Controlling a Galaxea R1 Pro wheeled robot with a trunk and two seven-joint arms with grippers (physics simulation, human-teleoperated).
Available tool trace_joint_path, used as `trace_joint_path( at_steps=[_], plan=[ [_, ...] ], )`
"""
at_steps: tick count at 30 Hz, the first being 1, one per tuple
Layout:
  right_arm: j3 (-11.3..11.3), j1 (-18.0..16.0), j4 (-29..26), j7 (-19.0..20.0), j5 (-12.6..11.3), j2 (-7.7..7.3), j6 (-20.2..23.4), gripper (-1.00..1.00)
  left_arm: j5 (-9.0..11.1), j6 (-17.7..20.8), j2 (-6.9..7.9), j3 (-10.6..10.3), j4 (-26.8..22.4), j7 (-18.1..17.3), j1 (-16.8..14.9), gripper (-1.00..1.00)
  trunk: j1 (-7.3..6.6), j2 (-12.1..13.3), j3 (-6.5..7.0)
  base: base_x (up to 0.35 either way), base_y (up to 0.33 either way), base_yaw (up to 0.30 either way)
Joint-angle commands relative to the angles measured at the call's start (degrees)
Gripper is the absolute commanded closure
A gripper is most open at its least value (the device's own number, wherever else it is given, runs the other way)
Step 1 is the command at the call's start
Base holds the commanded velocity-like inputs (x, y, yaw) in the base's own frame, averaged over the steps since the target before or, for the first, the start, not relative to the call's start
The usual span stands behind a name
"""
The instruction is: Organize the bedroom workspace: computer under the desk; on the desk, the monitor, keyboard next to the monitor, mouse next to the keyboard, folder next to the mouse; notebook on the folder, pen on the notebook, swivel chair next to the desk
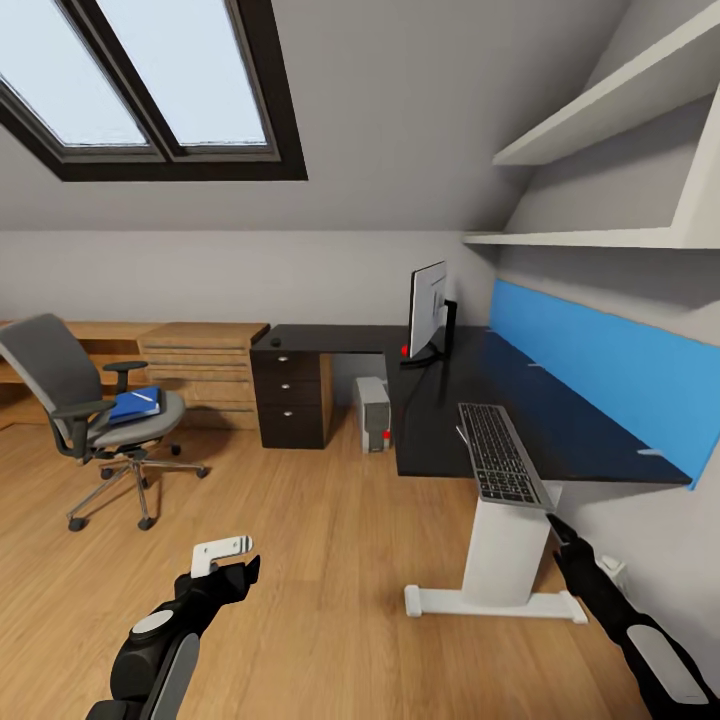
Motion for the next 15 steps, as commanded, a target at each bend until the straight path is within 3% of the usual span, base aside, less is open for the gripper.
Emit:
trace_joint_path(
  at_steps=[1, 7, 15],
  plan=[
    [-0.1, 0.0, 0.0, 0.5, -0.5, 0.01, 0.5, -1.0, 0.6, 0.2, 0.01, -0.1, -0.1, 0.5, 0.0, -1.0, -0.01, 0.0, -0.06, 0.0, 0.0, 0.0],
    [0.0, 0.0, 0.1, 2.8, -0.5, 0.07, 0.6, -1.0, 0.5, 0.0, 0.17, -0.8, 0.0, 0.2, 0.0, -1.0, -0.01, 0.0, -0.06, 0.012, 0.0, 0.0],
    [-0.1, 0.0, 0.3, 3.0, -0.5, 0.02, 0.6, -1.0, 0.5, 0.0, 0.22, -0.9, 0.0, 0.2, 0.0, -1.0, -0.01, 0.0, -0.06, 0.244, 0.0, 0.0]
  ],
)
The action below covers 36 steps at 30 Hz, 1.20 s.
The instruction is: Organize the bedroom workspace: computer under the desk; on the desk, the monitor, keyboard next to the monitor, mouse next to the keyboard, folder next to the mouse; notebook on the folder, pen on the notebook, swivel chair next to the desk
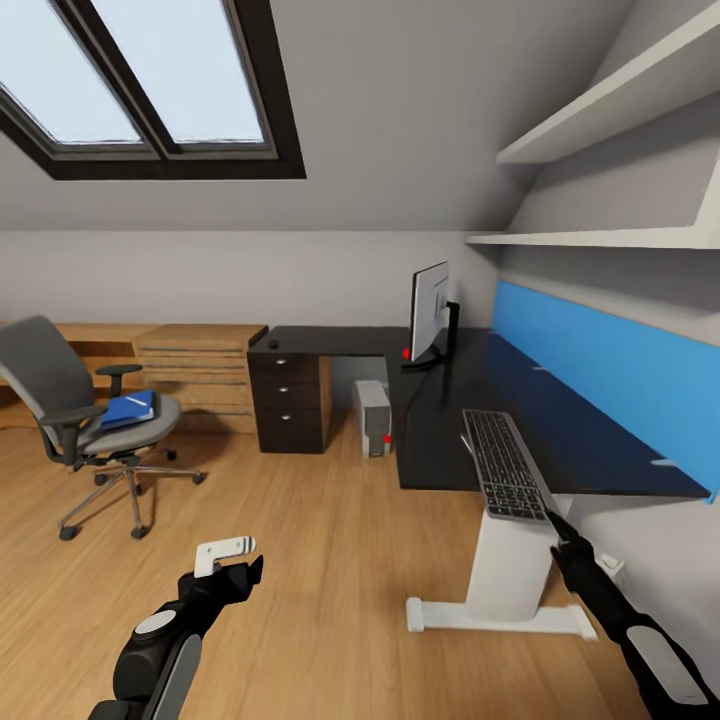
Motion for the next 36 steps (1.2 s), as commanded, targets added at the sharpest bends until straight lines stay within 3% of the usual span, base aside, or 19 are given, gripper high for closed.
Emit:
trace_joint_path(
  at_steps=[1, 10, 16, 36],
  plan=[
    [-0.1, 0.0, 0.1, 0.1, -0.6, 0.02, 0.6, -1.0, 0.6, 0.2, 0.0, 0.0, -0.1, 0.5, 0.0, -1.0, 0.02, 0.0, -0.06, 0.241, 0.0, 0.0],
    [-0.2, 0.0, 0.9, -0.3, -0.5, 0.01, 0.6, -1.0, 0.6, 0.4, -0.06, -0.1, -0.1, 0.5, 0.0, -1.0, 0.02, 0.0, -0.06, 0.083, 0.0, 0.0],
    [-0.2, 0.0, 4.6, -0.3, -0.6, 0.05, 0.6, -1.0, 0.6, 0.5, -0.08, -0.1, -0.1, 0.6, 0.0, -1.0, 0.02, 0.0, -0.06, 0.004, 0.0, 0.0],
    [-0.2, 0.0, 5.0, -0.2, -0.6, 0.09, 0.3, -1.0, 0.6, 0.5, -0.06, -0.1, -0.1, 0.6, 0.0, -1.0, 0.02, 0.0, -0.06, 0.055, 0.082, 0.0]
  ],
)
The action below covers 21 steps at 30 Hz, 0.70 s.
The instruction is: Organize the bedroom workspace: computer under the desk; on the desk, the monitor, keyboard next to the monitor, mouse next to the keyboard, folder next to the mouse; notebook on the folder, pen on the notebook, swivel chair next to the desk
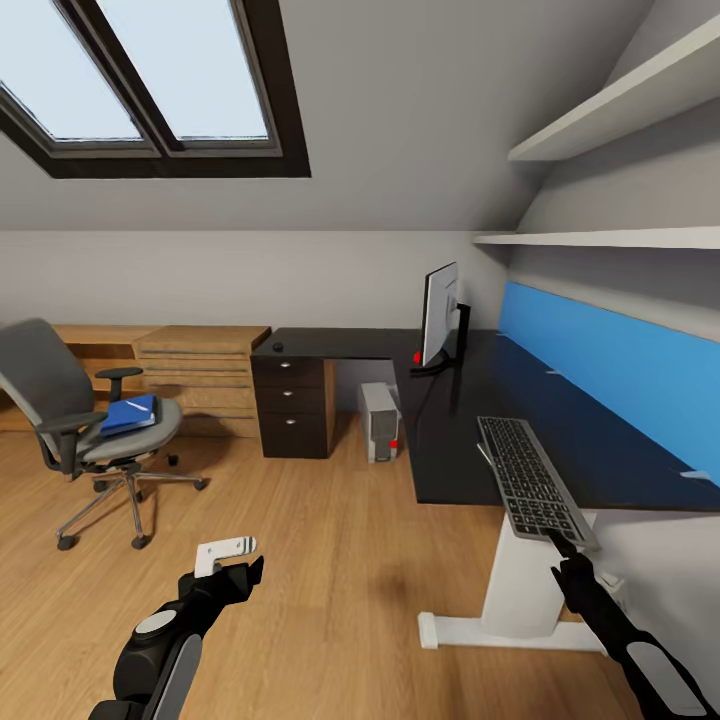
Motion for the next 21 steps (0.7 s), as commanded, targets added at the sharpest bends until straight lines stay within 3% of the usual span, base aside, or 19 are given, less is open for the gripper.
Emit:
trace_joint_path(
  at_steps=[1, 6, 17, 21],
  plan=[
    [-0.2, 0.0, 0.0, 0.1, -0.5, 0.01, 0.5, -1.0, 0.6, 0.2, -0.01, 0.0, -0.1, 0.5, 0.0, -1.0, 0.0, 0.0, -0.06, 0.009, 0.009, 0.0],
    [-0.2, 0.0, -0.1, 0.1, -0.5, 0.01, 0.5, -1.0, 0.6, 0.2, -0.02, 0.0, -0.1, 0.5, 0.0, -1.0, -0.66, 1.2, 0.48, 0.004, 0.004, 0.0],
    [-0.2, 0.0, -0.1, 0.2, -0.5, -0.06, 0.5, -1.0, 0.6, 0.3, -0.02, 0.0, 0.0, 0.5, 0.0, -1.0, -0.66, 1.2, 0.48, 0.0, 0.0, 0.0],
    [-0.2, 0.0, -0.1, 0.2, -0.5, -0.07, 0.5, -1.0, 0.6, 0.2, -0.02, 0.0, 0.0, 0.5, 0.0, -1.0, -0.66, 1.2, 0.48, 0.182, 0.0, 0.0]
  ],
)
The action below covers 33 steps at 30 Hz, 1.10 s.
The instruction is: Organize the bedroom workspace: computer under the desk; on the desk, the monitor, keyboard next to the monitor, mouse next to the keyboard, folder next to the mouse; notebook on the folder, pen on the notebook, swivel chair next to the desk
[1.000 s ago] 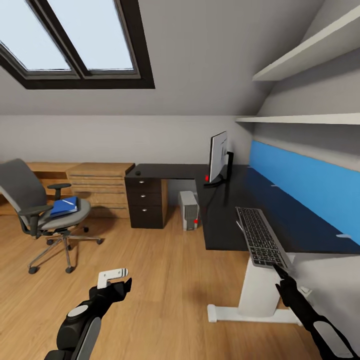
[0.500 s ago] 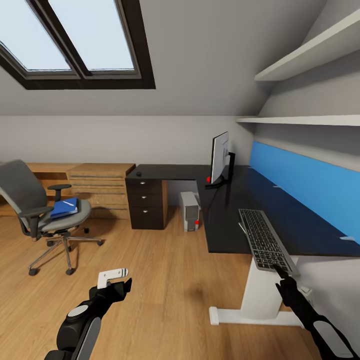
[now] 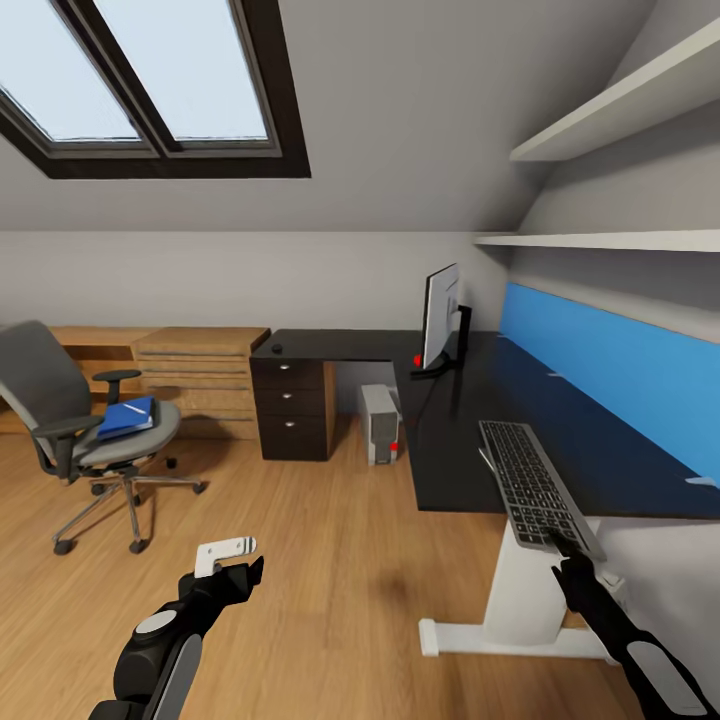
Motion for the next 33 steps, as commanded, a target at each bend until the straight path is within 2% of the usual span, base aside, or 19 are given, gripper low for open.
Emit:
trace_joint_path(
  at_steps=[1, 17, 18, 33],
  plan=[
    [-0.2, 0.0, 0.0, 0.1, -0.5, 0.01, 0.6, -1.0, 0.6, 0.2, 0.0, 0.0, 0.0, 0.5, 0.0, -1.0, 0.01, 0.0, -0.06, 0.142, 0.0, 0.0],
    [-0.2, 0.0, 0.0, 0.1, -0.5, 0.01, 0.5, -1.0, 0.6, 0.3, 0.0, 0.0, 0.1, 0.5, 0.0, -1.0, 0.01, 0.0, -0.06, 0.023, 0.0, 0.0],
    [-0.2, 0.0, 0.0, 0.1, -0.5, 0.01, 0.5, 1.0, 0.6, 0.3, 0.0, 0.0, 0.1, 0.5, 0.0, -1.0, 0.01, 0.0, -0.06, 0.0, 0.0, 0.0],
    [-0.2, 0.0, -0.1, 0.7, -0.5, 0.01, 0.5, 1.0, 0.6, 0.4, 0.0, -0.1, 0.2, 0.5, 0.0, -1.0, 0.01, 0.0, -0.06, 0.0, 0.0, 0.0]
  ],
)
